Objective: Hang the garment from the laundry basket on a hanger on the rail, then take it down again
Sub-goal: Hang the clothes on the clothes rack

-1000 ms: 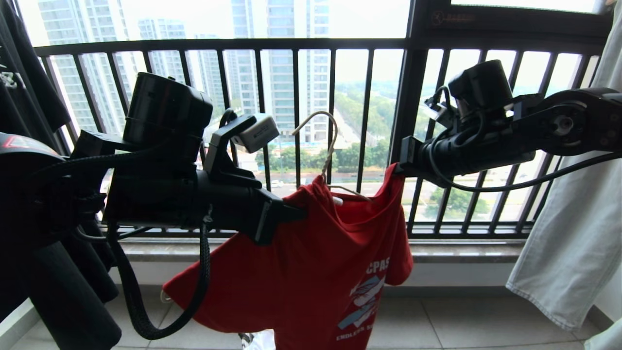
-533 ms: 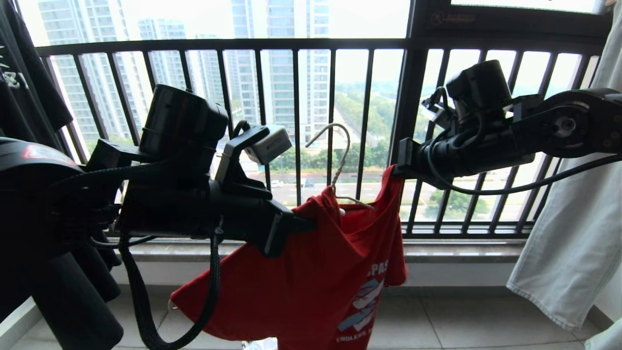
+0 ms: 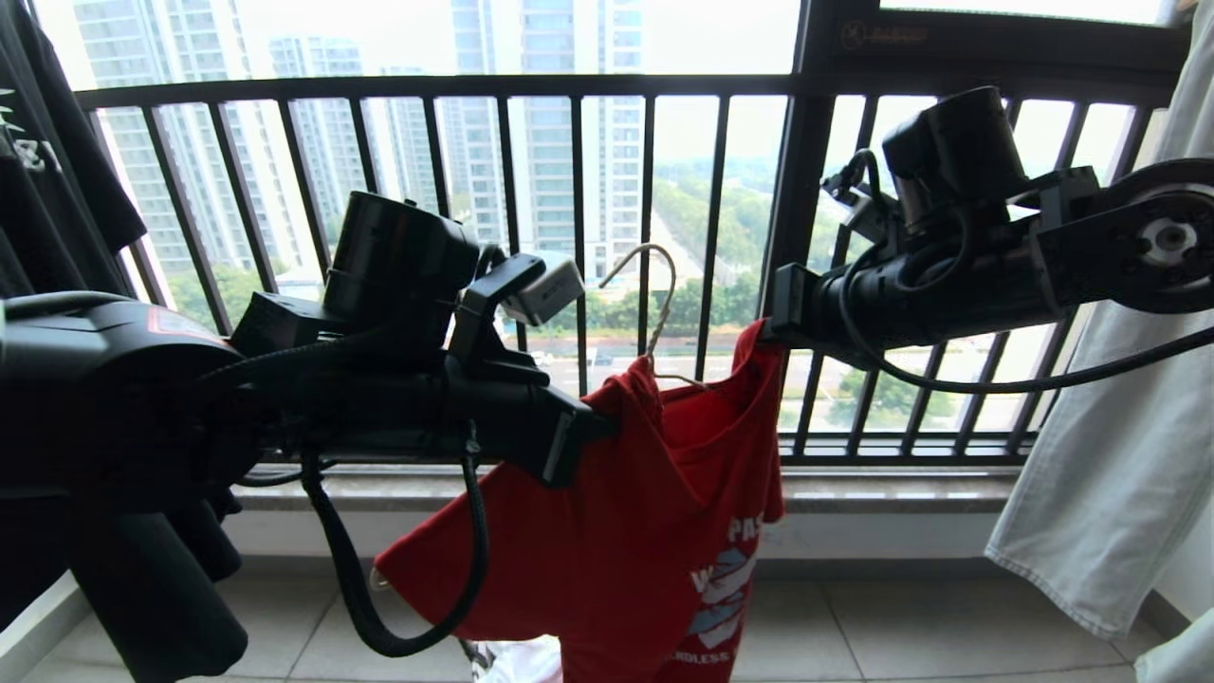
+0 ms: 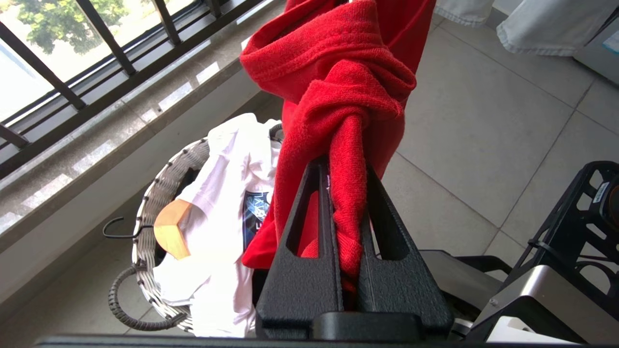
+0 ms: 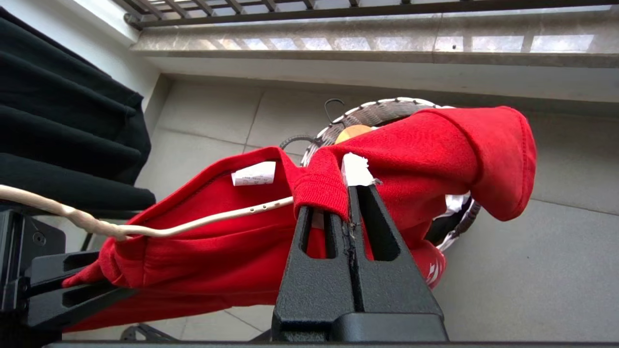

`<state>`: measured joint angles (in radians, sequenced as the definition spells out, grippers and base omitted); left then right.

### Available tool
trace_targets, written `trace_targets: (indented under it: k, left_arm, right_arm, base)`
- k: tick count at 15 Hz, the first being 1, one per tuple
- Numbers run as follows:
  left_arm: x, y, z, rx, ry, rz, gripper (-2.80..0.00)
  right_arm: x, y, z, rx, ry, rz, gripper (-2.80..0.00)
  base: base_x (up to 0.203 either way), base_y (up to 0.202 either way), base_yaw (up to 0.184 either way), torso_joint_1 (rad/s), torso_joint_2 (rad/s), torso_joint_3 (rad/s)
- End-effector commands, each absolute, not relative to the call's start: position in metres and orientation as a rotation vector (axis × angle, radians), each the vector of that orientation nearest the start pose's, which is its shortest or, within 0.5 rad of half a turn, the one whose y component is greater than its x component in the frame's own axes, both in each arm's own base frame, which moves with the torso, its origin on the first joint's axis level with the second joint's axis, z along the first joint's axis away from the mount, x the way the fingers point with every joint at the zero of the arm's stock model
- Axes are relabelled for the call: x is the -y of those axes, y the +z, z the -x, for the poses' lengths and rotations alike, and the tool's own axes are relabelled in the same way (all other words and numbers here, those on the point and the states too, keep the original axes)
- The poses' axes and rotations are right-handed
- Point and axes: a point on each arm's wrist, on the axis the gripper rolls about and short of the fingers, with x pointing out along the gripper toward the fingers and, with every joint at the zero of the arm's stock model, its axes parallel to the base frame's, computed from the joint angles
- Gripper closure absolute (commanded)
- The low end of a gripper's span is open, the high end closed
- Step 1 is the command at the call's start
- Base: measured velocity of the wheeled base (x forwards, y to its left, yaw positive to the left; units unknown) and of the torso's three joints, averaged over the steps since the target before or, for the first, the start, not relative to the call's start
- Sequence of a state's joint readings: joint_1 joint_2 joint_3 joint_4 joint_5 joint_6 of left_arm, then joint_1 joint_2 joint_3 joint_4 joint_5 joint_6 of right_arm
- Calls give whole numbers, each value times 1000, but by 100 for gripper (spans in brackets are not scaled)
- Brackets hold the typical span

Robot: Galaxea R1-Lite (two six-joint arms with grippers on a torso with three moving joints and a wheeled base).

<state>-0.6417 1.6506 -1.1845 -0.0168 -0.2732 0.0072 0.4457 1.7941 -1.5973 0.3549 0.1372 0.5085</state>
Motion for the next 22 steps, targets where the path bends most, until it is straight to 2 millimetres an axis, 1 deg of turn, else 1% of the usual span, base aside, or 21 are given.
trace_targets:
  k: [1, 2, 5, 6, 8, 10, 12, 15, 18, 20, 22]
  left_arm:
    - [187, 244, -236, -456, -913, -90, 0]
    - [189, 245, -230, -456, -930, -89, 0]
    - [186, 252, -224, -433, -934, -83, 0]
    - [182, 257, -220, -419, -935, -80, 0]
    - [177, 260, -212, -404, -936, -86, 0]
    - [174, 264, -208, -390, -940, -83, 0]
    - [176, 266, -202, -383, -958, -85, 0]
    - [183, 261, -196, -402, -992, -96, 0]
    - [188, 255, -196, -424, -1005, -104, 0]
    - [194, 251, -194, -436, -1023, -111, 0]
    - [200, 243, -199, -463, -1019, -119, 0]
  right_arm:
    - [-151, 283, -296, -673, 430, -381, 0]
    - [-149, 285, -294, -661, 428, -363, 0]
    - [-141, 285, -292, -640, 410, -302, 0]
    - [-136, 283, -294, -637, 397, -276, 0]
    - [-124, 280, -300, -625, 354, -232, 0]
    - [-110, 280, -305, -614, 319, -213, 0]
    - [-101, 279, -307, -608, 302, -178, 0]
    - [-101, 278, -308, -608, 291, -174, 0]
    - [-104, 278, -307, -606, 303, -173, 0]
    - [-111, 276, -305, -615, 322, -167, 0]
    - [-121, 273, -300, -629, 354, -155, 0]
  base:
    - [0, 0, 0, 0, 0, 0]
    - [0, 0, 0, 0, 0, 0]
    - [0, 0, 0, 0, 0, 0]
    - [0, 0, 0, 0, 0, 0]
    - [0, 0, 0, 0, 0, 0]
    - [0, 0, 0, 0, 0, 0]
    - [0, 0, 0, 0, 0, 0]
    - [0, 0, 0, 0, 0, 0]
    - [0, 0, 0, 0, 0, 0]
    - [0, 0, 0, 0, 0, 0]
    - [0, 0, 0, 0, 0, 0]
